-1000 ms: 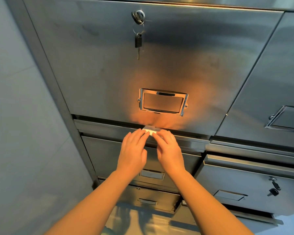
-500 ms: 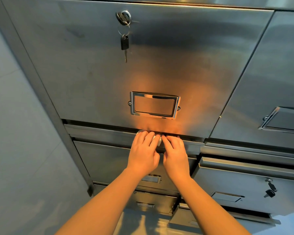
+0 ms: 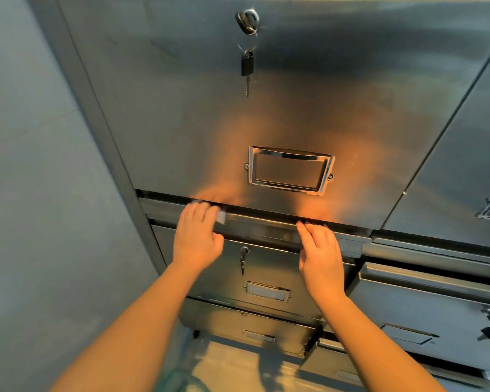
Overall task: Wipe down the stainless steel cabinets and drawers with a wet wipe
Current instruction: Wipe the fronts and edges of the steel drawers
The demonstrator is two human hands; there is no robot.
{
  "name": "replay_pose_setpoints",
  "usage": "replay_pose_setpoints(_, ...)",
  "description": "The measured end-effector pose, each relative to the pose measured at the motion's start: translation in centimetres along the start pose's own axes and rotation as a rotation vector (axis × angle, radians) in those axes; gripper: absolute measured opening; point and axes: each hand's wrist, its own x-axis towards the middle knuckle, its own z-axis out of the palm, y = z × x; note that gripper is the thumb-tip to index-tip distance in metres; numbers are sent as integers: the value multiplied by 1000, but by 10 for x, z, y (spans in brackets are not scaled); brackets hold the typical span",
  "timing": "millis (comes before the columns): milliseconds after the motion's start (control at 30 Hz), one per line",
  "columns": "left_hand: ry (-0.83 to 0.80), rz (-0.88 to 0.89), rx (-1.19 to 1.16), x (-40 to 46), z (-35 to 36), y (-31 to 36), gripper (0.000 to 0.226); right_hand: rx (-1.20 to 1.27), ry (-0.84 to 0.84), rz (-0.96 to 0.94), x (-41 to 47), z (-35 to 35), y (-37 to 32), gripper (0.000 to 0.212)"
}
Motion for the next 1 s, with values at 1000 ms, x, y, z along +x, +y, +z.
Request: replay_pose_setpoints(1000,-56,-134,-49,3,-18,-68,51,-82,-120,-220,25,35,-80,74)
